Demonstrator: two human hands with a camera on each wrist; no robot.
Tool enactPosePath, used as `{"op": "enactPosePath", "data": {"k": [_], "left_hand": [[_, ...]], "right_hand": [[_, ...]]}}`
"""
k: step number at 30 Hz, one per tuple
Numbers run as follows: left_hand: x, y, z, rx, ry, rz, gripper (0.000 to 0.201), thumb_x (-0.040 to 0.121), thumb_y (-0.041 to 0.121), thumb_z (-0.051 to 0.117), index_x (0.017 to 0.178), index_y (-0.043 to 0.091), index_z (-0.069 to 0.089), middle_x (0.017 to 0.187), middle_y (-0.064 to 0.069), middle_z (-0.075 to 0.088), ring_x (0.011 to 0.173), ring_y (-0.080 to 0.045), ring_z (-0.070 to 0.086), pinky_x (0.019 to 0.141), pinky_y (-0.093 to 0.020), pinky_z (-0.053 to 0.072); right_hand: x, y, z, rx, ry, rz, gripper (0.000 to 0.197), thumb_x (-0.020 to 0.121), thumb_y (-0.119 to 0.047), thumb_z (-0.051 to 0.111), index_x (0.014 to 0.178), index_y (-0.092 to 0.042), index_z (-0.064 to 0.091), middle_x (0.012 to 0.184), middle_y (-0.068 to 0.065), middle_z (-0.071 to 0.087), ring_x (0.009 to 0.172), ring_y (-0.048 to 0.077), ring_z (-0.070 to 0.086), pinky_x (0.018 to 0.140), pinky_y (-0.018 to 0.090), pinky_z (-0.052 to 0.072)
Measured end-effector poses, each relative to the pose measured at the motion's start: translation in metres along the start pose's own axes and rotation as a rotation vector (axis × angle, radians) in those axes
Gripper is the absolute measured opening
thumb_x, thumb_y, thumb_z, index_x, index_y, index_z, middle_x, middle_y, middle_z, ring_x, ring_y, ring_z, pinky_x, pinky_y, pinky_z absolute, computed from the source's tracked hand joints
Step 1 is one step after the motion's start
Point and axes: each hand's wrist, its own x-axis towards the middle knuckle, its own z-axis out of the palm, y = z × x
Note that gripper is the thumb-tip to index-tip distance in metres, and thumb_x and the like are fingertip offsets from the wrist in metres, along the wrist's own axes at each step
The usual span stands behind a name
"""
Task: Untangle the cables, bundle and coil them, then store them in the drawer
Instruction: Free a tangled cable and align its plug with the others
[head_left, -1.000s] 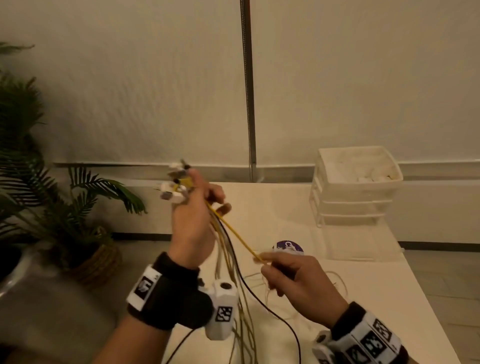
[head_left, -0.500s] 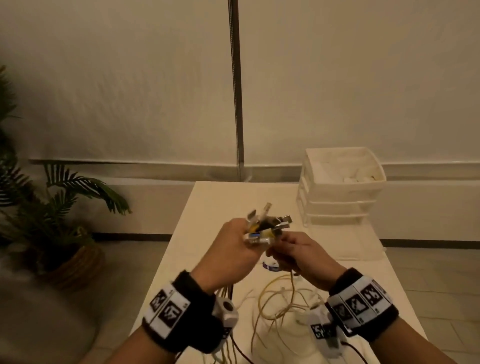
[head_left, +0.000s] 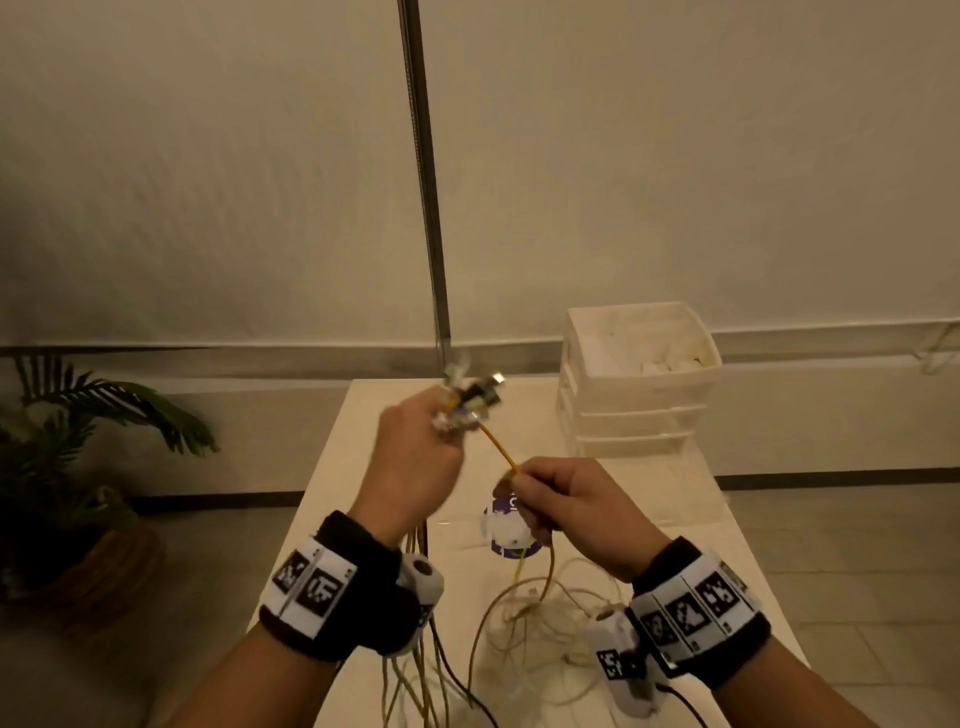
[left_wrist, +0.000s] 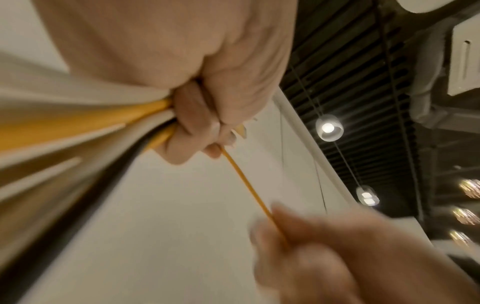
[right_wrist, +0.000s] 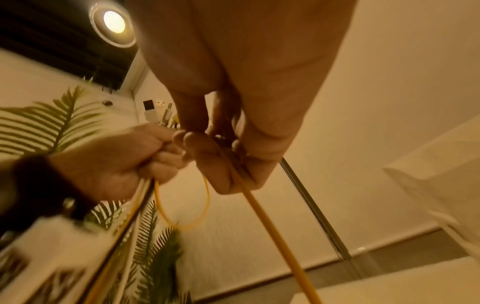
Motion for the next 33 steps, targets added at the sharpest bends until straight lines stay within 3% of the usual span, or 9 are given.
{"op": "enactPosePath", "data": {"k": [4, 9, 12, 18, 22, 25, 28, 30, 33], "left_hand": [[0.031, -0.021, -0.037, -0.299, 0.377, -0.128, 0.021, 0.086, 0.027, 0.058, 0.069, 0.017, 0.063, 0.056, 0.005, 0.052, 0.054, -0.018, 0.047, 0.05, -0.044, 0.043], [0.037, -0.025, -0.069, -0.604, 0.532, -0.213, 0.019, 0.091, 0.027, 0.066, 0.098, 0.009, 0.068, 0.061, 0.009, 0.057, 0.046, -0.008, 0.042, 0.041, -0.024, 0.032], [0.019, -0.026, -0.063, -0.634, 0.467, -0.192, 0.012, 0.089, 0.022, 0.068, 0.097, 0.013, 0.067, 0.058, 0.012, 0.06, 0.041, -0.004, 0.041, 0.041, -0.023, 0.031], [-0.034, -0.004, -0.025, -0.497, 0.031, -0.059, 0.004, 0.086, 0.026, 0.073, 0.088, 0.023, 0.072, 0.058, 0.012, 0.061, 0.045, -0.003, 0.045, 0.046, -0.022, 0.037], [-0.041, 0.008, 0.001, -0.204, -0.226, 0.134, 0.019, 0.087, 0.01, 0.07, 0.102, 0.021, 0.073, 0.085, 0.011, 0.074, 0.078, 0.0, 0.067, 0.068, -0.014, 0.049], [-0.034, 0.002, 0.008, -0.027, -0.246, 0.081, 0.011, 0.087, 0.01, 0.066, 0.079, 0.014, 0.072, 0.06, 0.007, 0.063, 0.06, -0.012, 0.057, 0.055, -0.024, 0.042], [-0.035, 0.0, 0.007, -0.019, -0.275, 0.061, 0.036, 0.086, 0.008, 0.065, 0.057, 0.028, 0.06, 0.058, 0.014, 0.059, 0.055, -0.013, 0.05, 0.047, -0.018, 0.031], [-0.036, 0.001, 0.004, -0.01, -0.247, 0.069, 0.041, 0.086, 0.006, 0.065, 0.055, 0.031, 0.056, 0.053, 0.012, 0.057, 0.055, -0.011, 0.05, 0.047, -0.017, 0.034], [-0.034, -0.003, 0.0, 0.017, -0.12, 0.049, 0.022, 0.087, 0.004, 0.065, 0.066, 0.011, 0.069, 0.053, 0.009, 0.054, 0.059, -0.012, 0.053, 0.049, -0.02, 0.034]], "right_hand": [[-0.007, 0.032, 0.0, -0.088, -0.007, 0.045, 0.025, 0.098, -0.014, 0.05, 0.078, -0.008, 0.063, 0.056, -0.005, 0.052, 0.054, 0.013, 0.048, 0.06, 0.028, 0.044], [-0.008, 0.06, -0.005, -0.2, 0.056, 0.071, 0.028, 0.099, -0.013, 0.046, 0.074, -0.01, 0.057, 0.058, 0.0, 0.051, 0.056, 0.013, 0.047, 0.061, 0.032, 0.043], [-0.005, 0.061, -0.009, -0.097, 0.156, 0.102, 0.026, 0.099, -0.013, 0.045, 0.078, -0.004, 0.059, 0.056, 0.0, 0.045, 0.053, 0.016, 0.042, 0.056, 0.033, 0.04], [-0.001, 0.034, -0.009, -0.126, 0.134, 0.091, 0.03, 0.098, -0.017, 0.048, 0.075, -0.009, 0.064, 0.055, -0.005, 0.041, 0.051, 0.01, 0.035, 0.054, 0.024, 0.03], [-0.005, 0.005, -0.002, -0.221, 0.033, 0.032, 0.03, 0.098, -0.015, 0.049, 0.075, -0.01, 0.068, 0.056, -0.007, 0.046, 0.05, 0.004, 0.038, 0.052, 0.015, 0.032], [-0.009, -0.01, -0.002, -0.101, 0.039, 0.015, 0.027, 0.096, -0.008, 0.05, 0.078, -0.006, 0.07, 0.06, 0.004, 0.046, 0.053, 0.01, 0.036, 0.052, 0.021, 0.03], [-0.014, -0.017, -0.003, -0.114, 0.012, 0.0, 0.028, 0.097, -0.007, 0.048, 0.082, -0.005, 0.071, 0.057, -0.001, 0.047, 0.052, 0.008, 0.038, 0.053, 0.021, 0.032], [-0.019, -0.018, 0.001, -0.113, -0.041, -0.005, 0.026, 0.099, -0.012, 0.049, 0.087, -0.003, 0.07, 0.055, -0.004, 0.046, 0.052, 0.007, 0.04, 0.054, 0.017, 0.036], [-0.021, -0.013, 0.003, -0.075, -0.025, -0.003, 0.027, 0.099, -0.015, 0.048, 0.089, -0.003, 0.069, 0.054, -0.006, 0.047, 0.052, 0.008, 0.043, 0.056, 0.017, 0.039]]}}
